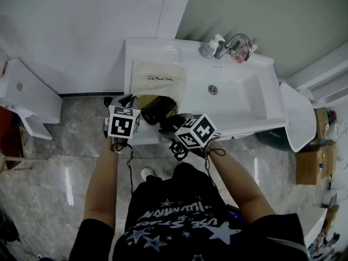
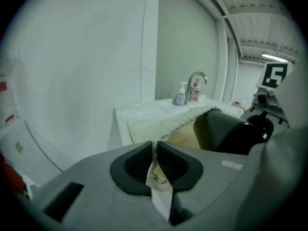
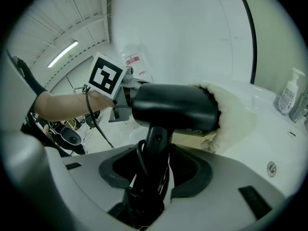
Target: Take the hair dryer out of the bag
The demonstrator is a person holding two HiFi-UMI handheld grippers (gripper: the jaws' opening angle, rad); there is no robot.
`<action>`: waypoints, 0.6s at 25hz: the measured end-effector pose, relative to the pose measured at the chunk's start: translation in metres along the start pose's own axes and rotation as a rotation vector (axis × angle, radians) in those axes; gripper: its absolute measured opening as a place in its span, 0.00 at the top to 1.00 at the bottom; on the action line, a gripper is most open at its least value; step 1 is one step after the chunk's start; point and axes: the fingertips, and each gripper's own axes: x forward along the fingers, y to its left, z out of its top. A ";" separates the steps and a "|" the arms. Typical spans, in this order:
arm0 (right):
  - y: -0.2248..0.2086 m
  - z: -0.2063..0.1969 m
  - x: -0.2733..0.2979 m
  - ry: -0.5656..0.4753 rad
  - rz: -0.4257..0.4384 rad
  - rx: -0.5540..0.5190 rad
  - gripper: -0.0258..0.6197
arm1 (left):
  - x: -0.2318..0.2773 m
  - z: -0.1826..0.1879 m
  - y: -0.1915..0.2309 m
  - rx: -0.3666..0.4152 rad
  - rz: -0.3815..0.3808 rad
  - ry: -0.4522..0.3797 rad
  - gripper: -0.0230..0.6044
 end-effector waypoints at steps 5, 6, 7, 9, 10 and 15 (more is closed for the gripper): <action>0.016 -0.011 -0.009 -0.009 0.074 -0.024 0.67 | -0.002 -0.005 -0.016 -0.005 0.020 0.011 0.89; 0.019 -0.014 -0.011 -0.012 0.091 -0.032 0.67 | -0.002 -0.005 -0.019 -0.009 0.027 0.012 0.89; 0.022 -0.016 -0.014 -0.016 0.108 -0.036 0.67 | -0.003 -0.006 -0.022 -0.018 0.033 0.012 0.89; 0.025 -0.022 -0.022 -0.026 0.142 -0.035 0.67 | -0.006 -0.007 -0.027 -0.043 0.046 0.014 0.88; 0.026 -0.026 -0.027 -0.030 0.158 -0.037 0.67 | -0.007 -0.008 -0.030 -0.054 0.056 0.017 0.88; 0.026 -0.040 -0.056 -0.057 0.235 -0.066 0.67 | -0.013 -0.011 -0.042 -0.058 0.145 0.024 0.88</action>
